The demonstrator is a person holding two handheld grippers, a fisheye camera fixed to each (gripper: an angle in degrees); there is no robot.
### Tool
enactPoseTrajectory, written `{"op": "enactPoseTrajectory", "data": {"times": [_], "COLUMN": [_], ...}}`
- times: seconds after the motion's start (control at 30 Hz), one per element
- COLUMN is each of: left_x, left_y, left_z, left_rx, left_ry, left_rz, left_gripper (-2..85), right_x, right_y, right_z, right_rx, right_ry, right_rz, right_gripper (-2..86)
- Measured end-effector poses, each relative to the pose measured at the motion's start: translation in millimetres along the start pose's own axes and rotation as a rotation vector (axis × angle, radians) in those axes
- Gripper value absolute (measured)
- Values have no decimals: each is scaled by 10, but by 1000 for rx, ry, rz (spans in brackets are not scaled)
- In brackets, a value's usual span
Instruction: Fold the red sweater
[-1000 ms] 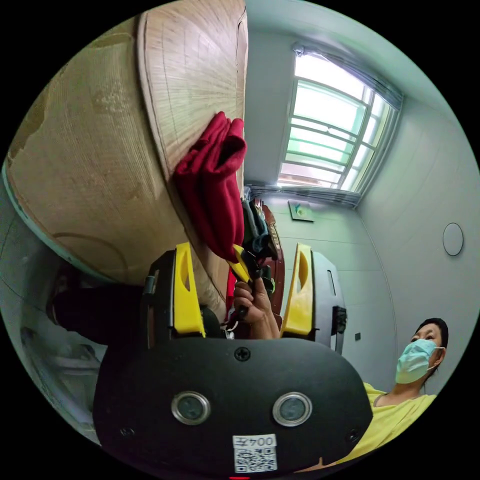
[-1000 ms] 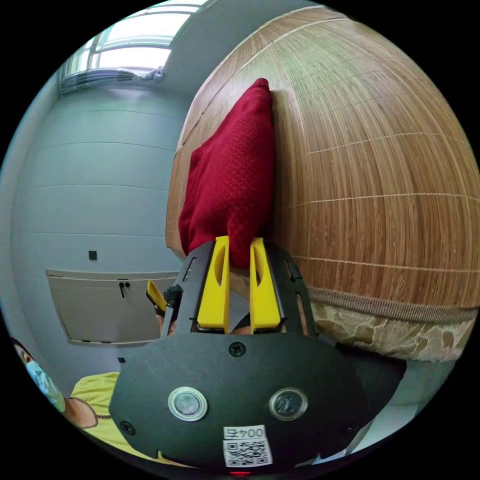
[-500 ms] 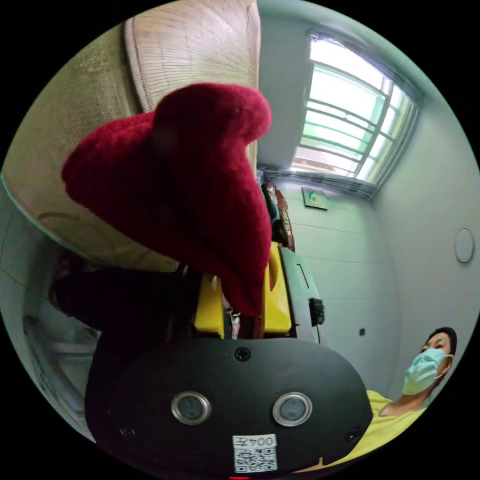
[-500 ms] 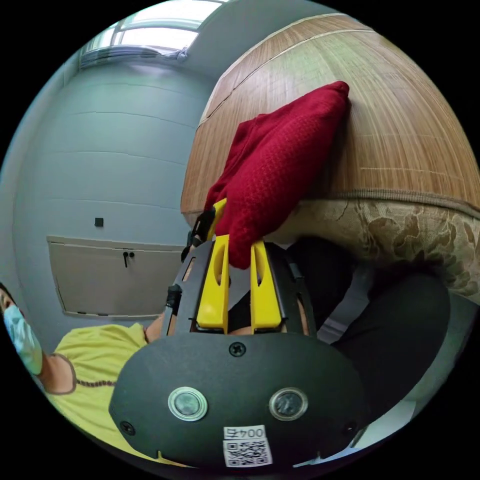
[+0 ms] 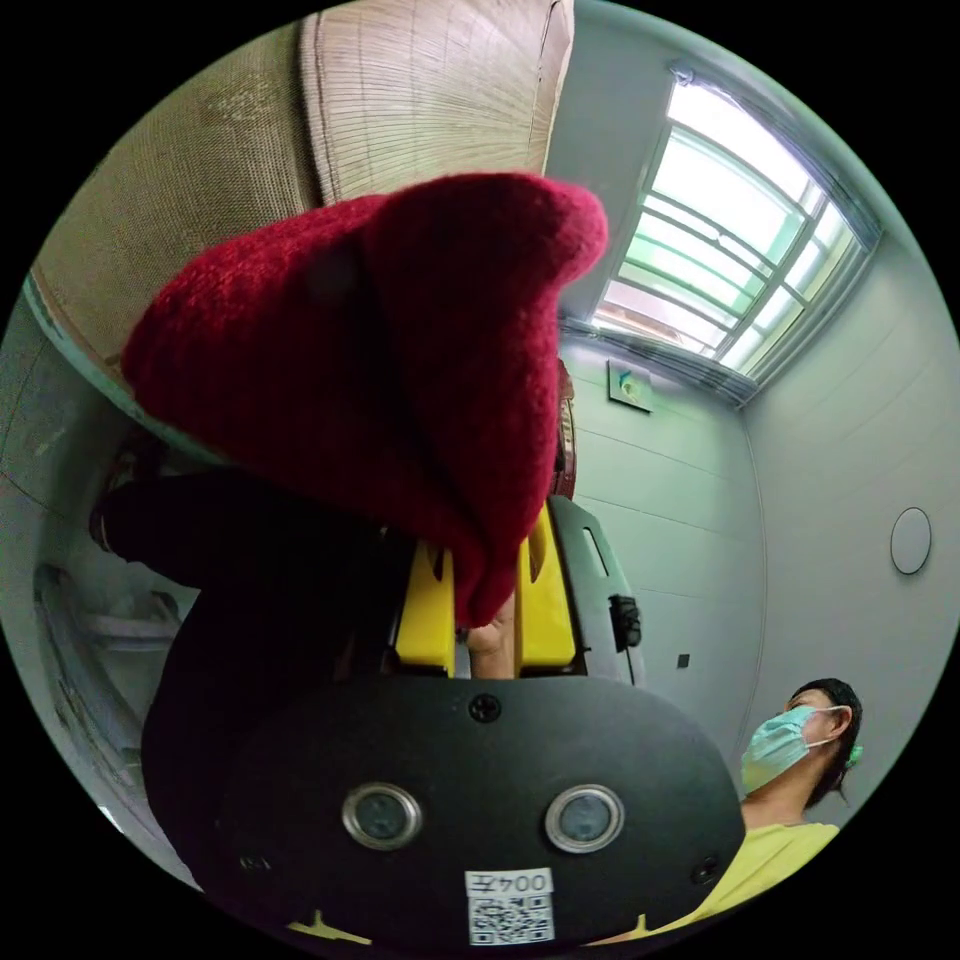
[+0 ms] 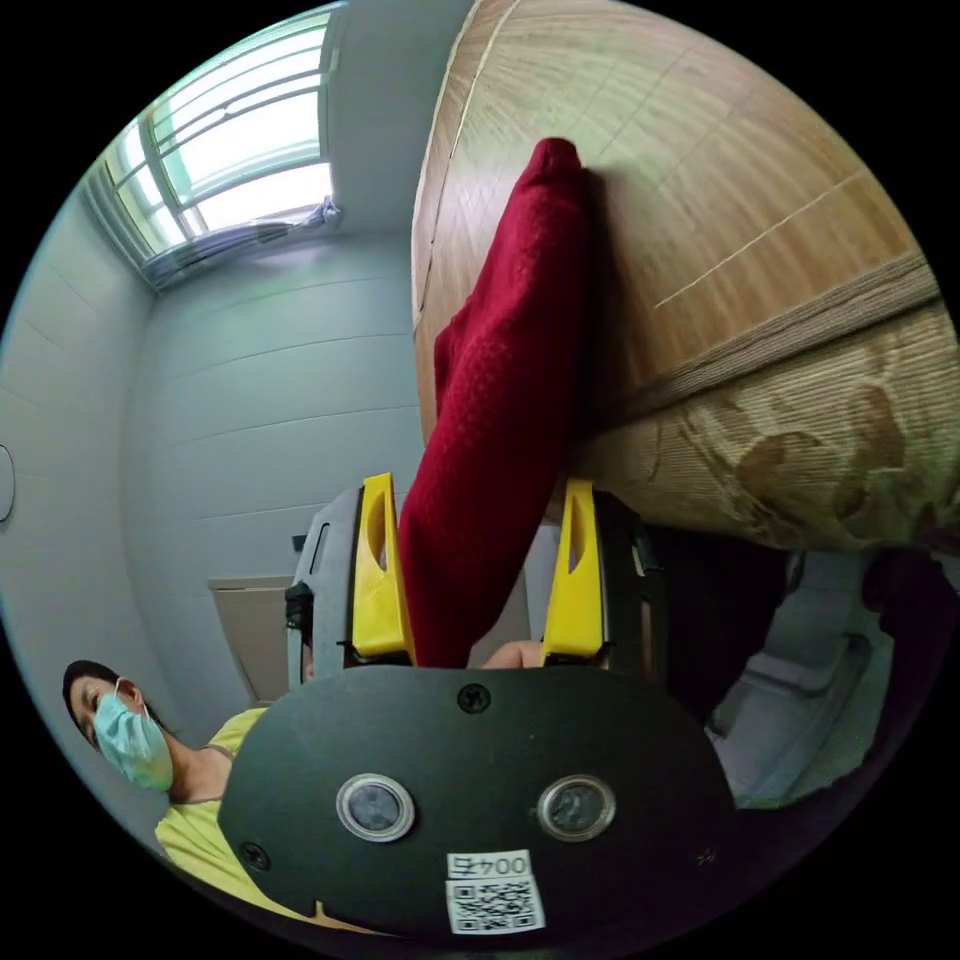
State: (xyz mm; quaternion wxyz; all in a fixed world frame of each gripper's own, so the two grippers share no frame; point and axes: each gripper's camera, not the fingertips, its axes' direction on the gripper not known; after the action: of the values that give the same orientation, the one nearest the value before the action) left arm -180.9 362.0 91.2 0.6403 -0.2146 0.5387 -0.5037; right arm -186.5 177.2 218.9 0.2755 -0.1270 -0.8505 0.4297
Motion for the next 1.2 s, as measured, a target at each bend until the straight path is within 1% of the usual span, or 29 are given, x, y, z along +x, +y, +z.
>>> {"op": "enactPoseTrajectory", "data": {"times": [0.1, 0.2, 0.27, 0.33, 0.4, 0.5, 0.57, 0.6, 0.67, 0.7, 0.77, 0.8, 0.87, 0.9, 0.97, 1.0, 1.07, 1.1, 1.17, 1.2], "left_x": [176, 479, 829, 1123, 1411, 1849, 2124, 2184, 2380, 2417, 2606, 2660, 2871, 2917, 3062, 3101, 3314, 3389, 3721, 3782], "left_y": [22, 74, 188, 320, 476, 823, 1195, 1302, 1777, 1903, 2550, 2736, 3534, 3746, 4602, 4815, 5664, 5879, 6741, 6942], "left_z": [197, 430, 729, 1007, 1323, 1984, 2624, 2799, 3540, 3725, 4503, 4691, 5387, 5551, 6165, 6310, 6835, 6946, 7275, 7356], "left_rx": [-45, -83, -130, -172, -221, -342, -484, -524, -697, -741, -929, -975, -1145, -1183, -1324, -1353, -1457, -1477, -1547, -1577], "left_ry": [-74, -200, -276, -298, -295, -252, -189, -170, -74, -50, 34, 54, 123, 138, 188, 196, 229, 242, 334, 361], "left_rz": [66, 176, 294, 385, 470, 596, 669, 686, 728, 729, 752, 763, 820, 833, 869, 877, 927, 944, 1029, 1031], "left_gripper": [105, 106, 106, 106, 106, 105, 105, 106, 105, 105, 105, 105, 105, 105, 105, 106, 107, 107, 109, 110], "right_x": [60, -46, -302, -507, -700, -1003, -1219, -1268, -1481, -1531, -1706, -1737, -1827, -1845, -1925, -1955, -2112, -2178, -2482, -2541], "right_y": [139, 364, 625, 874, 1202, 1931, 2689, 2901, 3849, 4104, 5167, 5437, 6505, 6753, 7672, 7876, 8648, 8832, 9562, 9748], "right_z": [318, 399, 310, 147, -103, -662, -1201, -1337, -1848, -1965, -2381, -2473, -2789, -2856, -3103, -3159, -3390, -3434, -3546, -3573], "right_rx": [-55, -53, -2, 51, 123, 272, 414, 452, 623, 669, 855, 901, 1080, 1119, 1259, 1288, 1410, 1442, 1568, 1599], "right_ry": [-24, 22, 54, 57, 55, 83, 134, 149, 245, 270, 366, 384, 448, 466, 545, 574, 659, 687, 806, 821], "right_rz": [-6, -66, -162, -218, -253, -310, -351, -357, -381, -385, -397, -397, -384, -378, -340, -329, -269, -258, -248, -242], "right_gripper": [192, 151, 135, 131, 129, 128, 129, 129, 129, 129, 129, 128, 128, 127, 127, 127, 125, 125, 124, 123]}}
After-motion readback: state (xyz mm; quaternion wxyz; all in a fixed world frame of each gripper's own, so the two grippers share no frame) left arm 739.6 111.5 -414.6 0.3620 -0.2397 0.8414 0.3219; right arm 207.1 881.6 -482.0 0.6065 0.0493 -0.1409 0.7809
